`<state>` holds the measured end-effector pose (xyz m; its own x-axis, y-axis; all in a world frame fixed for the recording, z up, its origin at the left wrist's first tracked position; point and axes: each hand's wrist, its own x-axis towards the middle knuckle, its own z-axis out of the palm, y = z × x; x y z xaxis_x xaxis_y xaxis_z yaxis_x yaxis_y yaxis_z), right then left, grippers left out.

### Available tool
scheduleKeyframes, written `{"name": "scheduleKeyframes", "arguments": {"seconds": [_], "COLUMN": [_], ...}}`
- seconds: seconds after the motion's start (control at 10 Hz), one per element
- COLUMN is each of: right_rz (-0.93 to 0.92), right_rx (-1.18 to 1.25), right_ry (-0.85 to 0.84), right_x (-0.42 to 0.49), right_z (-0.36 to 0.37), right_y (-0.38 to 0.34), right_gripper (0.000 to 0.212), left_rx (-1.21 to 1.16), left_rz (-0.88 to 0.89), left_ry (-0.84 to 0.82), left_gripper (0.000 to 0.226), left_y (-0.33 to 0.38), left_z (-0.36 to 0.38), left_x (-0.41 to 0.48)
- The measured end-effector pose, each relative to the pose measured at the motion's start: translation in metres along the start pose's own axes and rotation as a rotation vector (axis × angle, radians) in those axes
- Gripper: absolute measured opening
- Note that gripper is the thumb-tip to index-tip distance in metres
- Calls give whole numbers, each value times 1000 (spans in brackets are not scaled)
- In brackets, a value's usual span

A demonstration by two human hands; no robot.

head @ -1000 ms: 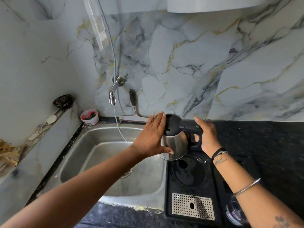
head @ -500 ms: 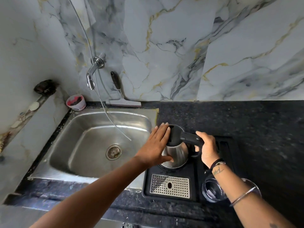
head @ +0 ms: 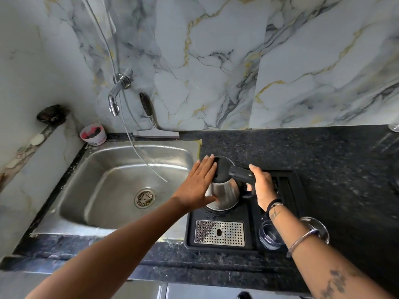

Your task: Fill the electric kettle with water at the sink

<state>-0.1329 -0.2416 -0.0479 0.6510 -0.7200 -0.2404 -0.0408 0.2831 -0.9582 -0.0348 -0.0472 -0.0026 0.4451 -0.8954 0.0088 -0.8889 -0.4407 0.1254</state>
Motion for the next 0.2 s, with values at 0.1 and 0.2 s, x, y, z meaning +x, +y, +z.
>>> {"name": "scheduleKeyframes", "arguments": {"seconds": [0.1,0.2], "right_rz": [16,-84], "right_rx": [-31,-149], "right_ry": [54,185], "right_x": [-4,-14], "right_z": [-2,-1], "right_y": [0,-1], "right_gripper": [48,45], "left_rx": [26,30], "left_rz": [36,74], "left_ry": [8,-20], "left_gripper": [109,110], "left_y": [1,-1], "left_z": [-3,-5], "left_x": [3,-4]}}
